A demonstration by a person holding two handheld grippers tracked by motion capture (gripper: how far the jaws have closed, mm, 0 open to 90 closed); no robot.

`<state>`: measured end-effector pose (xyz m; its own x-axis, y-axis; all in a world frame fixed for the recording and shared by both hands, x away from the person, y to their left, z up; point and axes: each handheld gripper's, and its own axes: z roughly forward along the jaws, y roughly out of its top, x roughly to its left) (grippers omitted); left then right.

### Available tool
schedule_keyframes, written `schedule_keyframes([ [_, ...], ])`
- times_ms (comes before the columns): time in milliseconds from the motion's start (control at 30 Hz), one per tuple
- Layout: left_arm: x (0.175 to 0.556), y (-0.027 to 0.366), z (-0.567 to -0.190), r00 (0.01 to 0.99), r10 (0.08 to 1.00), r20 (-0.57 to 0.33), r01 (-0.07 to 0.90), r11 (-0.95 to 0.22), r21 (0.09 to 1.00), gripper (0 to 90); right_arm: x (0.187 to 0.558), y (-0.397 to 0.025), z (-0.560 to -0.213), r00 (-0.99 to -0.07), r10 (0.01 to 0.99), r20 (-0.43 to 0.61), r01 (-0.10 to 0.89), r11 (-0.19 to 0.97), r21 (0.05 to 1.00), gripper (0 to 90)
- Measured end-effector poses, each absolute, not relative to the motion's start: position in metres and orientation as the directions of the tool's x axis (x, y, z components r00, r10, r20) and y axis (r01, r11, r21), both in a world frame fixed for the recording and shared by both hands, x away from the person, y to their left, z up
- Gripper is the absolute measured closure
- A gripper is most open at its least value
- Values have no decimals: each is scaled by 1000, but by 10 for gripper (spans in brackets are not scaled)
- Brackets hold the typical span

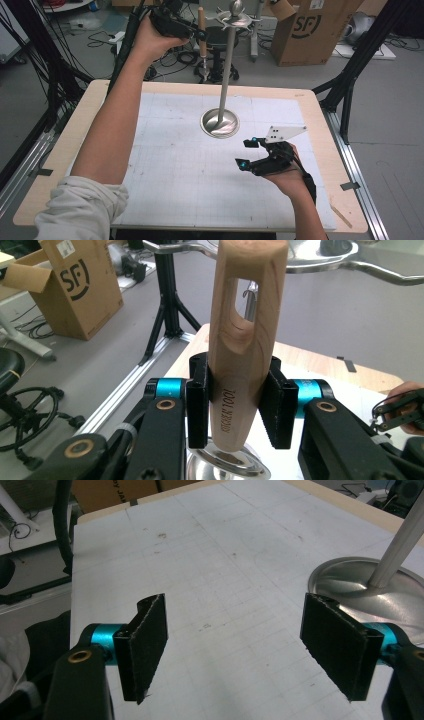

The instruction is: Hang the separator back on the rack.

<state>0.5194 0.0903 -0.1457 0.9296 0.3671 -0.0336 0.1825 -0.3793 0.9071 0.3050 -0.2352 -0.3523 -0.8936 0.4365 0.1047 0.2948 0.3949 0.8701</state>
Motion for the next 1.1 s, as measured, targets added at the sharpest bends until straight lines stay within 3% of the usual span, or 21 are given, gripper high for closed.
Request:
schedule_keyframes([
  [567,521,69,-156,928,371,-29,194,-417,888,675,306,-233,-353,-898,428,104,291,400,869,265],
  [600,521,68,-156,928,371,-30,193,-413,890,666,306,-233,-353,-897,429,101,290,400,870,265],
  [667,519,69,-156,922,386,-21,192,-411,891,526,307,-232,-353,-898,427,106,293,401,868,265],
  [767,513,77,-157,921,388,-25,198,-414,889,462,306,-232,-353,-899,425,108,292,399,869,265],
  [1100,479,124,-166,915,402,-21,182,-367,912,414,306,-234,-351,-901,420,104,280,382,881,264],
])
